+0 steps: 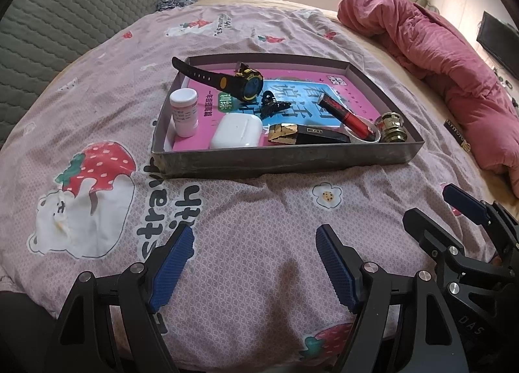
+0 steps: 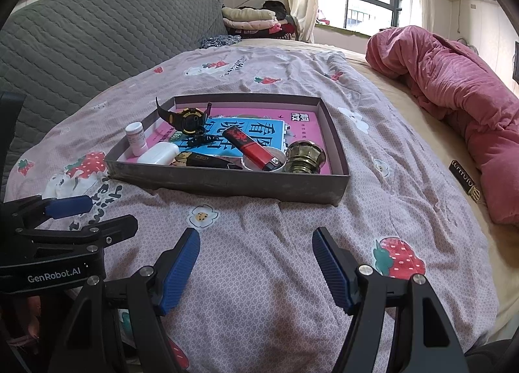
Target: Organize rigid objects
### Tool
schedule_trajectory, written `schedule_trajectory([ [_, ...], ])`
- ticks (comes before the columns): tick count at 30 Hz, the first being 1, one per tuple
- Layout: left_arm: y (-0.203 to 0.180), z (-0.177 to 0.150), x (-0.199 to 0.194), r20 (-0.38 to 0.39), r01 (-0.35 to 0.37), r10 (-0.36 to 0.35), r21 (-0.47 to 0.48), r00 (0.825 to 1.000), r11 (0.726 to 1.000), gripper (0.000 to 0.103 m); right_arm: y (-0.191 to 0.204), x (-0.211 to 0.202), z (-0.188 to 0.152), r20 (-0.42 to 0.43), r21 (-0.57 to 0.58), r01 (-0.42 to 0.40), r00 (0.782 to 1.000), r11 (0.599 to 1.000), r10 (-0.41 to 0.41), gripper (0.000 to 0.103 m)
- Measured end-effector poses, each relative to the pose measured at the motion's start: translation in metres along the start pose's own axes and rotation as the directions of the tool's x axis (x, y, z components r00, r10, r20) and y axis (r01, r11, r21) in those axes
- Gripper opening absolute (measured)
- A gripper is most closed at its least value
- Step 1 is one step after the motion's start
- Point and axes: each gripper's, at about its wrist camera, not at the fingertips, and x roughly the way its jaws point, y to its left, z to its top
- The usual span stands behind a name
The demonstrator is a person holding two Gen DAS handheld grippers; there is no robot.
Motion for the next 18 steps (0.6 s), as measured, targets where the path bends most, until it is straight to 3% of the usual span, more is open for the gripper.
schedule_trajectory([
  [18, 0.003, 0.0013, 0.0018, 0.0, -0.037, 0.037, -0.01, 0.999, 0.999, 0.079, -0.0007, 0.0044, -0.0005, -0.013, 0.0, -0.003, 1.0, 1.0, 0.003, 0.071],
])
